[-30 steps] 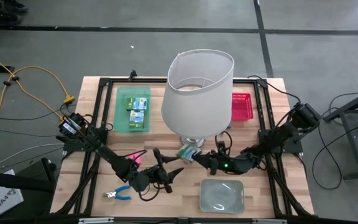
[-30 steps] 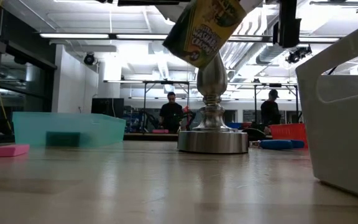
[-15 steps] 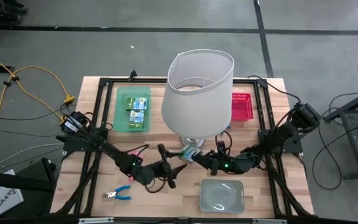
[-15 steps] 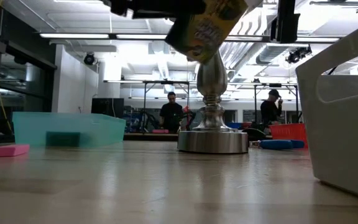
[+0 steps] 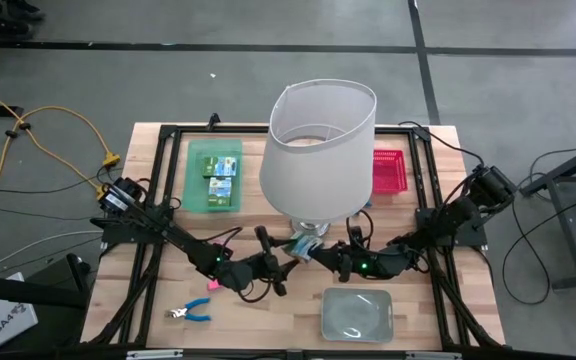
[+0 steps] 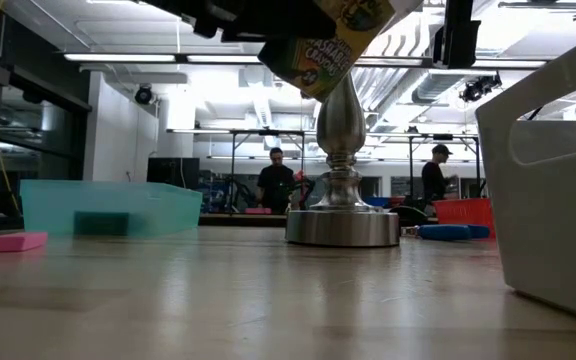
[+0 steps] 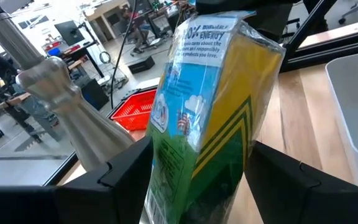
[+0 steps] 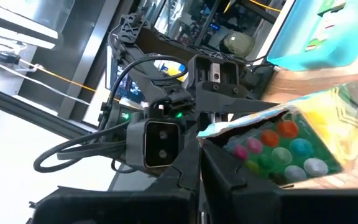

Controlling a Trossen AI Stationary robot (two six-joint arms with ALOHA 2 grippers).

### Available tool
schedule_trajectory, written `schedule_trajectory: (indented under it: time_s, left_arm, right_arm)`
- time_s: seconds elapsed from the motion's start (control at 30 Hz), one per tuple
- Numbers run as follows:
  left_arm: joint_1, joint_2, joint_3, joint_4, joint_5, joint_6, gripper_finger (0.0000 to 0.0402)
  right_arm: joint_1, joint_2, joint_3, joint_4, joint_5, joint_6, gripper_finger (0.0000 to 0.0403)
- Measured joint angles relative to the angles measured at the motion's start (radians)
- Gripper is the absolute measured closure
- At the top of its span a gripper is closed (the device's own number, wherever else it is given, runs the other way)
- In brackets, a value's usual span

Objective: Pick & Place School Supplies
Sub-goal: Put the yellow crayon box into the green bin

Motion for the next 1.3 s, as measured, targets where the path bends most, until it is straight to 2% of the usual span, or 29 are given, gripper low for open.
schedule_trajectory:
  time_s: [0.1,0.33,0.47,0.73,1.03,1.17,1.3]
  left_arm:
    - [0.000,0.000,0.000,0.009,0.028,0.000,0.0183]
    - [-0.001,0.000,0.000,0.028,0.042,0.001,0.0258]
    - [-0.001,0.001,0.000,0.029,0.044,0.003,0.0282]
    - [-0.001,0.001,0.000,0.030,0.045,0.003,0.0285]
    - [-0.012,0.001,0.000,0.036,0.046,0.012,0.0286]
    - [-0.012,0.001,0.000,0.035,0.042,0.003,0.0286]
    - [-0.009,0.001,0.000,0.030,0.023,-0.002,0.0287]
  right_arm:
    - [0.000,0.000,0.000,0.000,-0.007,-0.009,0.0400]
    - [0.000,0.000,0.000,0.002,-0.018,-0.015,0.0400]
    - [0.000,-0.001,0.000,0.002,-0.019,-0.015,0.0400]
    - [0.001,-0.001,0.000,0.001,-0.040,-0.023,0.0400]
    - [0.003,-0.001,0.000,0.022,-0.098,-0.113,0.0397]
    - [0.003,-0.001,0.000,0.031,-0.106,-0.127,0.0369]
    - [0.006,-0.001,0.000,0.038,-0.164,-0.108,0.0326]
